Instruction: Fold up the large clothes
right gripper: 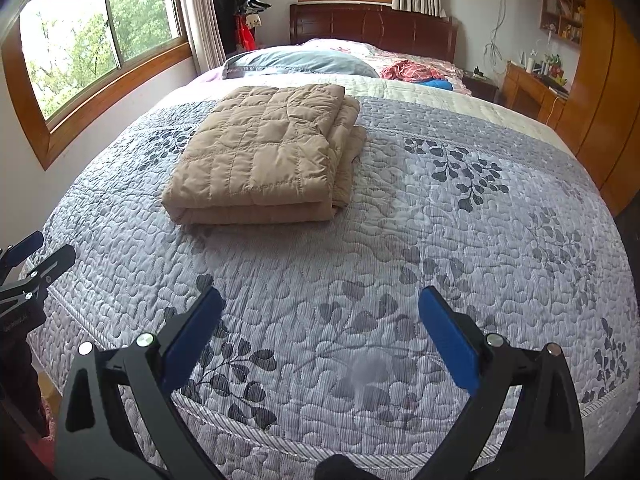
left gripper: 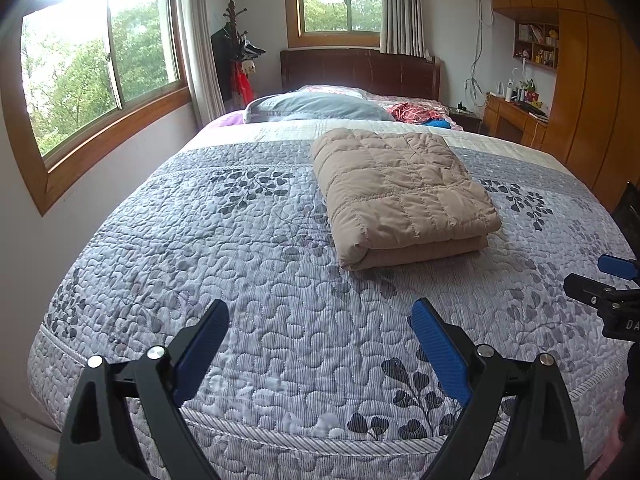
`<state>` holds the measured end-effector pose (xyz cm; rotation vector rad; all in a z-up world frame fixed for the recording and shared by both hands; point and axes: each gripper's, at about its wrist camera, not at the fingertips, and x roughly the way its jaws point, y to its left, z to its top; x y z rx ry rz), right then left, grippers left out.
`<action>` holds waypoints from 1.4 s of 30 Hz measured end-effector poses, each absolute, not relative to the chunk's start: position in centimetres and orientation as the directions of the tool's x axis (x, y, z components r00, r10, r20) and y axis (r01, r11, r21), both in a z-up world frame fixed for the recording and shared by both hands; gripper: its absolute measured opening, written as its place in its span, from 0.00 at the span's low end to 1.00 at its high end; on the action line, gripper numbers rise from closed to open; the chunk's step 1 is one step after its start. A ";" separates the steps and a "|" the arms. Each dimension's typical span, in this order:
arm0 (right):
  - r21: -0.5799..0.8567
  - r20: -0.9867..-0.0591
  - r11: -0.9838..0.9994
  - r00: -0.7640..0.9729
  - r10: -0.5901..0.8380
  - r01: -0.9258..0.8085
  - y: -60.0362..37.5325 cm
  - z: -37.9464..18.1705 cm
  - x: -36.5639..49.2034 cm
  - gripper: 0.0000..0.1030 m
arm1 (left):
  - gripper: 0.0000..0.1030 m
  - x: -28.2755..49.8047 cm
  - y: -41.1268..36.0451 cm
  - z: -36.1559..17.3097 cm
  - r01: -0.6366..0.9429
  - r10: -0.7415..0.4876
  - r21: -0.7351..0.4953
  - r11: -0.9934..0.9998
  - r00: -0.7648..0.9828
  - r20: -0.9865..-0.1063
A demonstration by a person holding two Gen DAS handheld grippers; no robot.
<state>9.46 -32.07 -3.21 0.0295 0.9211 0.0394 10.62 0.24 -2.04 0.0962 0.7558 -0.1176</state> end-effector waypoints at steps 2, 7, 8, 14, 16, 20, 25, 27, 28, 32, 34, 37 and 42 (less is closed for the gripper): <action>0.041 -0.796 0.999 0.603 0.046 -0.023 -32.0 -3.2 9.5 0.95 | 0.90 10.6 0.3 -2.1 0.140 -0.071 0.044 0.989 0.721 -0.689; 0.038 -0.798 0.999 0.601 0.046 -0.026 -31.9 -3.3 9.6 0.95 | 0.90 10.6 0.4 -2.2 0.142 -0.074 0.041 0.989 0.720 -0.690; 0.039 -0.798 0.999 0.601 0.046 -0.026 -31.9 -3.3 9.6 0.95 | 0.90 10.6 0.4 -2.2 0.142 -0.075 0.040 0.989 0.719 -0.691; 0.037 -0.798 0.999 0.601 0.045 -0.025 -31.8 -3.3 9.6 0.95 | 0.90 10.6 0.4 -2.3 0.143 -0.077 0.038 0.989 0.717 -0.693; 0.038 -0.798 0.999 0.601 0.046 -0.025 -31.8 -3.3 9.6 0.95 | 0.90 10.6 0.4 -2.3 0.143 -0.076 0.039 0.989 0.718 -0.692; 0.038 -0.798 0.999 0.601 0.046 -0.026 -31.8 -3.3 9.6 0.95 | 0.90 10.7 0.4 -2.3 0.144 -0.077 0.039 0.989 0.718 -0.692; 0.037 -0.798 0.999 0.601 0.045 -0.026 -31.8 -3.3 9.6 0.95 | 0.90 10.7 0.3 -2.3 0.147 -0.078 0.041 0.988 0.718 -0.692; 0.036 -0.799 0.999 0.600 0.044 -0.026 -31.9 -3.3 9.6 0.95 | 0.90 10.8 0.3 -2.3 0.146 -0.078 0.040 0.988 0.717 -0.693; 0.036 -0.799 0.999 0.599 0.044 -0.025 -31.9 -3.3 9.6 0.95 | 0.90 10.8 0.3 -2.3 0.147 -0.080 0.038 0.988 0.717 -0.693; 0.035 -0.799 0.999 0.599 0.044 -0.026 -31.9 -3.3 9.6 0.95 | 0.90 10.7 0.3 -2.3 0.149 -0.082 0.036 0.988 0.715 -0.694; 0.034 -0.799 0.999 0.600 0.043 -0.027 -31.9 -3.3 9.7 0.95 | 0.90 10.7 0.3 -2.3 0.151 -0.085 0.035 0.988 0.715 -0.694; 0.033 -0.799 0.999 0.600 0.043 -0.028 -32.0 -3.3 9.7 0.95 | 0.90 10.7 0.2 -2.3 0.154 -0.087 0.035 0.987 0.715 -0.694; 0.033 -0.800 0.999 0.599 0.044 -0.029 -32.0 -3.4 9.7 0.95 | 0.90 10.7 0.2 -2.3 0.153 -0.088 0.033 0.988 0.715 -0.694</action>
